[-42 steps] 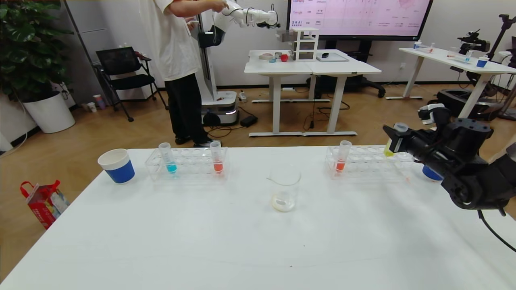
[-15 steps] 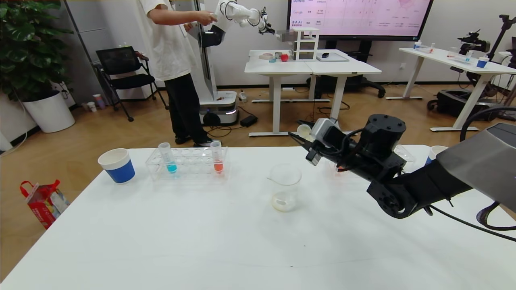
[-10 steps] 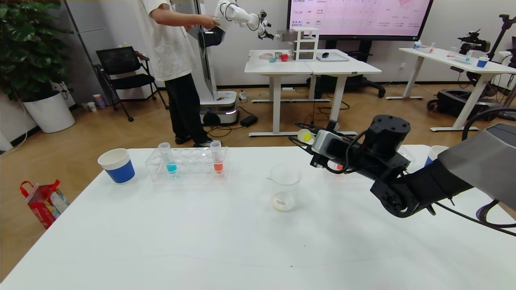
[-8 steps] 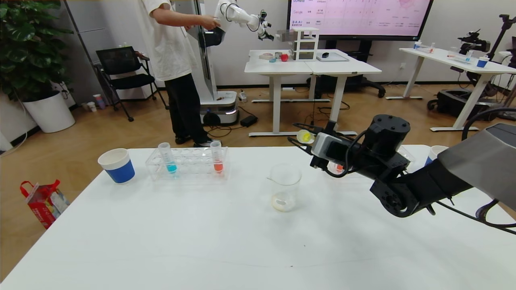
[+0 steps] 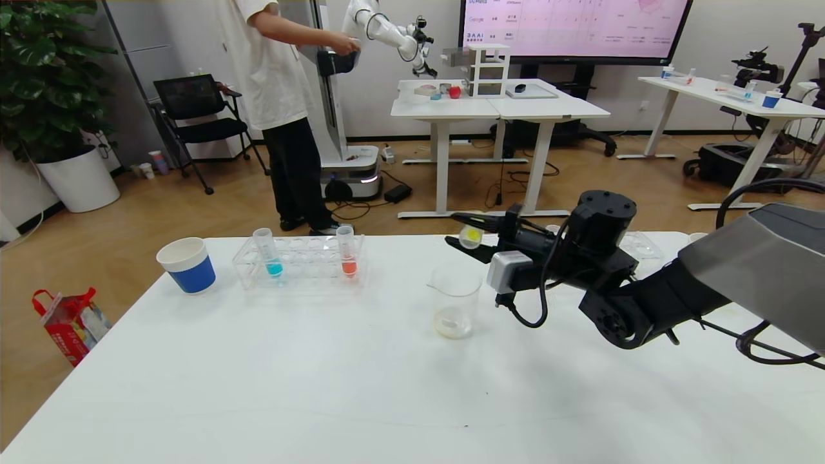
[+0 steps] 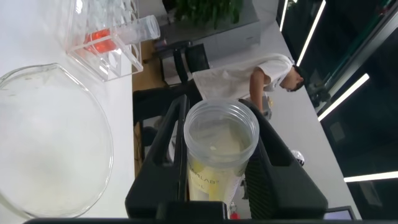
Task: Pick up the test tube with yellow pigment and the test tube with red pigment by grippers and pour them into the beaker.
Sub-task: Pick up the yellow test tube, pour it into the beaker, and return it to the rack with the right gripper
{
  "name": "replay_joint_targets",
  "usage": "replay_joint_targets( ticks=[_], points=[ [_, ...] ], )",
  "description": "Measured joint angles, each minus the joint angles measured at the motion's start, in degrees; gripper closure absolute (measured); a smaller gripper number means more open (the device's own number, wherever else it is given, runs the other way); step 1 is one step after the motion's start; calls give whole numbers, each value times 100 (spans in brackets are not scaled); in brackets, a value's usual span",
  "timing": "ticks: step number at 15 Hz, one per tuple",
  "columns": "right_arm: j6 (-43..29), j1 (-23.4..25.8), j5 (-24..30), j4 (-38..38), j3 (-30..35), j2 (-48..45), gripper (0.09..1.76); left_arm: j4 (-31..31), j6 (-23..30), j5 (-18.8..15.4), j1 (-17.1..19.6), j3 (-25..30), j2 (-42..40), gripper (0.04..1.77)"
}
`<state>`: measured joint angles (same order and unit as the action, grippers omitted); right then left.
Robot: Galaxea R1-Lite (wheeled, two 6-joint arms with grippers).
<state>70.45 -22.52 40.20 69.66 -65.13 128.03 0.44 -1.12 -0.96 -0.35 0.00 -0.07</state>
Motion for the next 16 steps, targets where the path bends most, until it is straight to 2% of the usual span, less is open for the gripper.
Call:
replay_joint_targets(
  ticks=[6, 16],
  points=[
    [981, 52, 191, -177, -171, 130, 132, 0, 0, 0, 0, 0, 0, 6],
    [2238, -16, 201, -148, -182, 328, 132, 0, -2, 2, 2, 0, 0, 6]
  ],
)
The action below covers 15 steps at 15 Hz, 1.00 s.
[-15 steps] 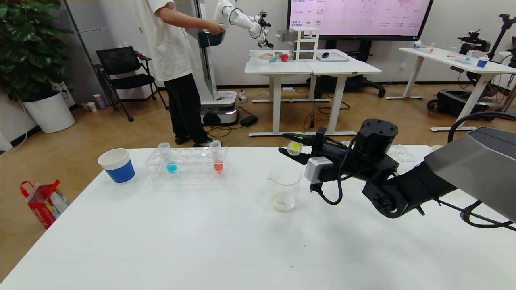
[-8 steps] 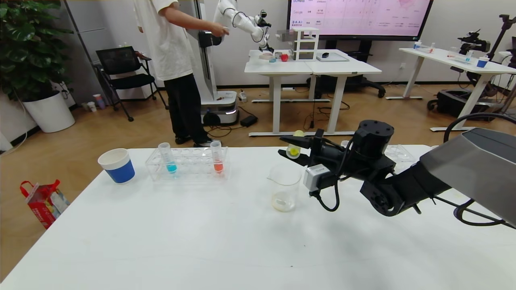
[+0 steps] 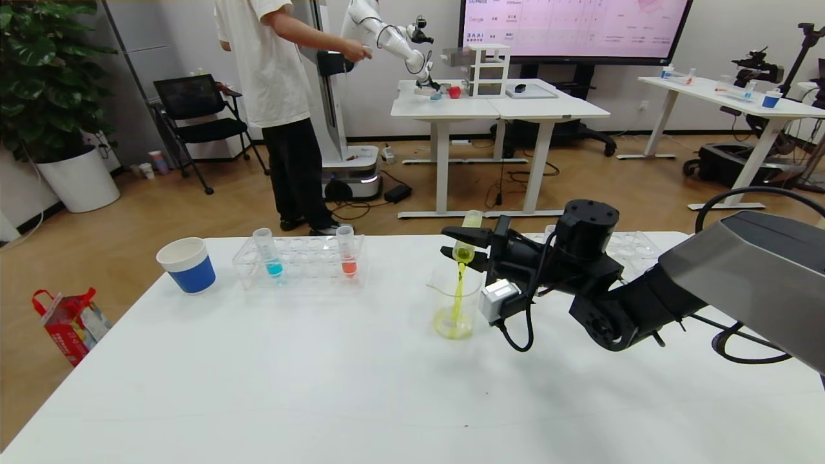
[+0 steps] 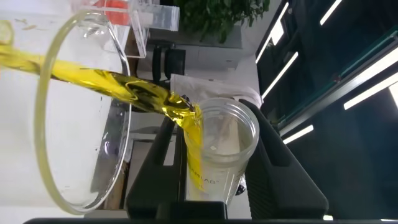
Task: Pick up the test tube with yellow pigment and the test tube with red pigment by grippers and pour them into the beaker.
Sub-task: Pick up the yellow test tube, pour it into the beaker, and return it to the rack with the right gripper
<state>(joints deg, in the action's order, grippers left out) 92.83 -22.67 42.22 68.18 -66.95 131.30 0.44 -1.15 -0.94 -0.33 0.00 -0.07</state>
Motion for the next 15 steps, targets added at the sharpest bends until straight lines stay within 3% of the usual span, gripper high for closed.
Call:
replay_joint_targets(
  ticks=[15],
  points=[
    [951, 145, 464, -16, -7, 56, 132, -2, 0, 0, -2, 0, 0, 6]
  ],
)
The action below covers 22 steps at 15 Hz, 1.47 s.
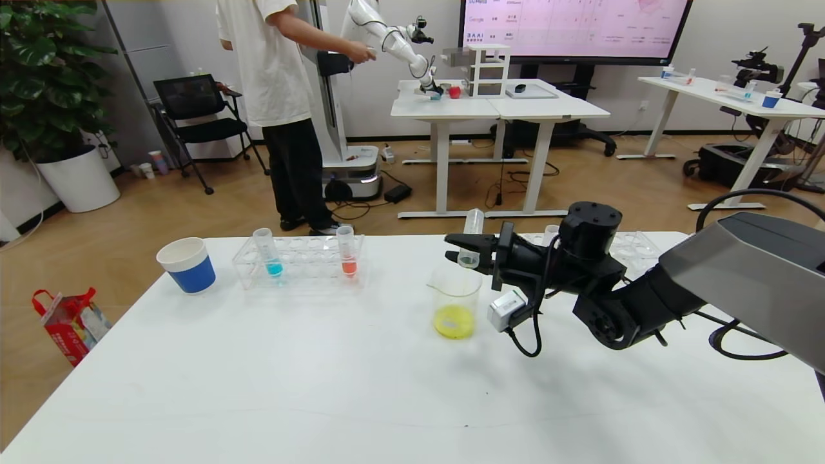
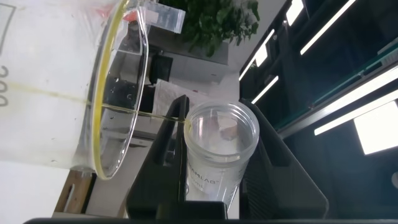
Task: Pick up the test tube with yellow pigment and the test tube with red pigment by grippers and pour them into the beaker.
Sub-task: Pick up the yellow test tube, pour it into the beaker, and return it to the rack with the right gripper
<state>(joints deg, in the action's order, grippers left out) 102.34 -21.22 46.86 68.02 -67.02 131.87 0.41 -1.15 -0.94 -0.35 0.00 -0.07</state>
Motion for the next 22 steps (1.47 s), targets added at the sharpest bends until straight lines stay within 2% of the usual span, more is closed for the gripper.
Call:
replay_joint_targets(
  ticks=[5, 7, 10, 13, 17, 20, 22],
  points=[
    [-278, -44, 2, -33, 85, -94, 132, 2, -1, -2, 2, 0, 0, 6],
    [-1139, -68, -108, 9, 204, -234, 132, 2, 0, -2, 0, 0, 0, 6],
    [-2701, -126, -572, 41, 482, -657, 132, 2, 0, 0, 2, 0, 0, 6],
    [-4463, -189, -1577, 394, 877, -1152, 132, 0, 2, -2, 0, 0, 0, 6],
    [-6911, -369, -3294, 1089, 1510, -1565, 132, 2, 0, -2, 0, 0, 0, 6],
    [-8493, -463, -4336, 923, 1797, -1822, 132, 2, 2, -2, 0, 0, 0, 6],
    [-9405, -473, -4780, 260, 1832, -2082, 132, 2, 2, -2, 0, 0, 0, 6]
  ],
)
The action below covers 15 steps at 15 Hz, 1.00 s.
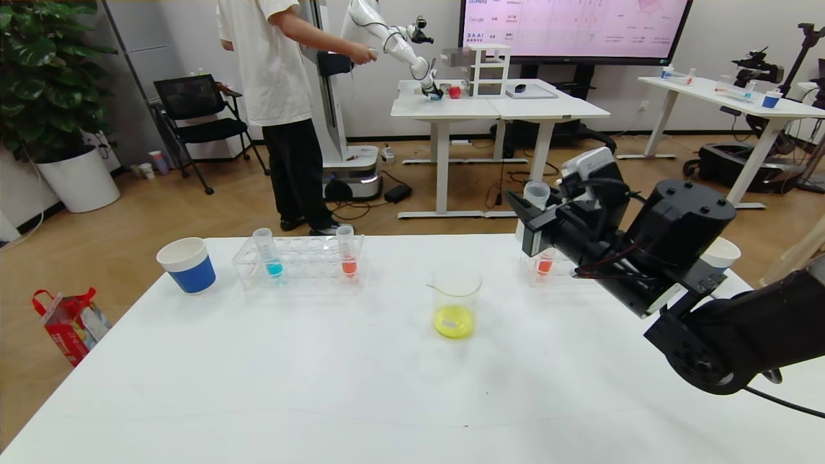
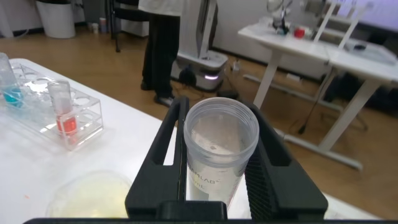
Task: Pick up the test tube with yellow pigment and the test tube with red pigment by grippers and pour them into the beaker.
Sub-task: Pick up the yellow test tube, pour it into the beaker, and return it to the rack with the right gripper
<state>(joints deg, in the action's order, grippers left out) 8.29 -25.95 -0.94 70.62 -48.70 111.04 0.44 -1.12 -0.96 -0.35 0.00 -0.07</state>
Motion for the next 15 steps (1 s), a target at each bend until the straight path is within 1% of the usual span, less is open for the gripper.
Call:
replay_joint_targets(
  ticks=[1, 2, 4, 5, 7, 9, 11, 15],
  points=[
    [-510, 5, -148, -500, -17, -182, 132, -2, -2, 2, 2, 0, 0, 6],
    [-845, 51, -215, -985, -57, -374, 132, 0, 0, 2, 0, 0, 0, 6],
    [-1203, 316, -211, -1858, -193, -781, 132, -2, -2, 0, 0, 0, 0, 6],
    [-1253, 527, -187, -2019, -254, -936, 132, 0, -2, 0, 0, 0, 0, 6],
    [-1269, 1050, -11, -2098, -295, -1126, 132, -2, -2, 2, 0, 0, 0, 6],
    [-1271, 1694, 305, -2100, -271, -1215, 132, 0, -2, 2, 0, 0, 0, 6],
    [-1228, 2450, 521, -2139, -256, -1214, 132, 0, -2, 0, 0, 0, 0, 6],
    [-884, 3783, 482, -2148, -581, -759, 132, 0, -2, 0, 0, 0, 0, 6]
  ],
)
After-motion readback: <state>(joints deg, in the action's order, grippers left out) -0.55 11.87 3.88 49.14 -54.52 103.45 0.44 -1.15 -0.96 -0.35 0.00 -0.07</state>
